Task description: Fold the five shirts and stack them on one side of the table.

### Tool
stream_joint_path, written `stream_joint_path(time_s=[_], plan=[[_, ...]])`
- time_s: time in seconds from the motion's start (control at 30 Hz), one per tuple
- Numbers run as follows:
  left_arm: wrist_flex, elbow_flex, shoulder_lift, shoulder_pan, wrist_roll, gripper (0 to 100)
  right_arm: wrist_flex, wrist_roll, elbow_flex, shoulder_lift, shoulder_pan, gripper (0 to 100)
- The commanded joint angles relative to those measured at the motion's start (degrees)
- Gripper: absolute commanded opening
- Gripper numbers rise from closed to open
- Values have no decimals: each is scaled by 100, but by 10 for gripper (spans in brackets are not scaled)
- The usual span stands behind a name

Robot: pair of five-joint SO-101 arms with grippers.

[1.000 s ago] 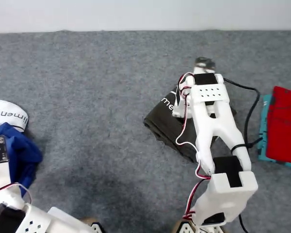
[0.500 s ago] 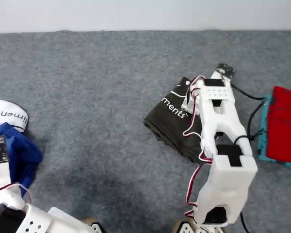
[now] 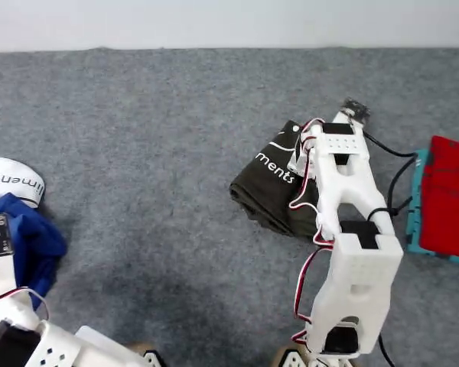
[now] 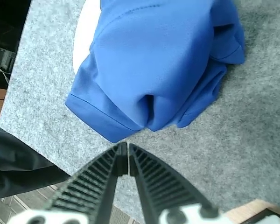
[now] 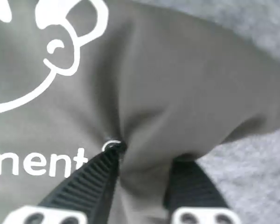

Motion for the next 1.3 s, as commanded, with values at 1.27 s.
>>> stream_joint_path(time_s=[1.27], plan=[[-123,-22,-26,9,0,16,1833,6910,-1029,-4242,3371,10]])
